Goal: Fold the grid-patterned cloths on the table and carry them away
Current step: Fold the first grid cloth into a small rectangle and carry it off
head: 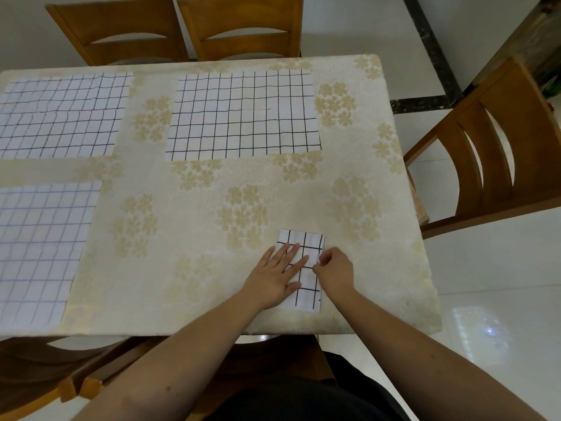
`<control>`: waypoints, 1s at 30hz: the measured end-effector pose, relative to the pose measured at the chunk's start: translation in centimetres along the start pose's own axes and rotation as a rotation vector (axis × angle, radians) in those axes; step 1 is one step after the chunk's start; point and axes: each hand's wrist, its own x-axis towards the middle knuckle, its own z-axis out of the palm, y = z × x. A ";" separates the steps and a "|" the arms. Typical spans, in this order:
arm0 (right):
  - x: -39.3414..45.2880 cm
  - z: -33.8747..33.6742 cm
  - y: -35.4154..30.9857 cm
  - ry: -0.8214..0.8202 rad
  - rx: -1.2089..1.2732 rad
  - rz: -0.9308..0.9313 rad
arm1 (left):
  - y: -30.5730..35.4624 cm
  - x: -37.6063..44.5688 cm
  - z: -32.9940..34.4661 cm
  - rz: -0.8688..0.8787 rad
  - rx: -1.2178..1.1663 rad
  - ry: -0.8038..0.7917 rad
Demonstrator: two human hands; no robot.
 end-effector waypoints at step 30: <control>0.8 0.0 3.9 -0.078 -0.792 -0.593 | 0.4 -4.2 0.7 -0.153 -0.050 -0.045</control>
